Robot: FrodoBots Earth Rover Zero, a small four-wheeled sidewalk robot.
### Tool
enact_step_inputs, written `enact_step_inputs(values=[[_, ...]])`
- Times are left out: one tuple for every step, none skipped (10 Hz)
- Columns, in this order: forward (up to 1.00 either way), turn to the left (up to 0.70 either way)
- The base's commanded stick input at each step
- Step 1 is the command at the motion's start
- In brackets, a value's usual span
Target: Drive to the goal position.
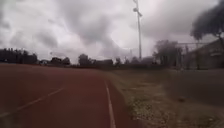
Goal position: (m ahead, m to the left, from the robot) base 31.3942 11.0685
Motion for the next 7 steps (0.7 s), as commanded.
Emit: enact_step_inputs(values=[[0.70,0.35],[0.70,0.35],[0.70,0.23],[0.70,0.05],[0.70,0.00],[0.70,0.00],[0.70,0.00]])
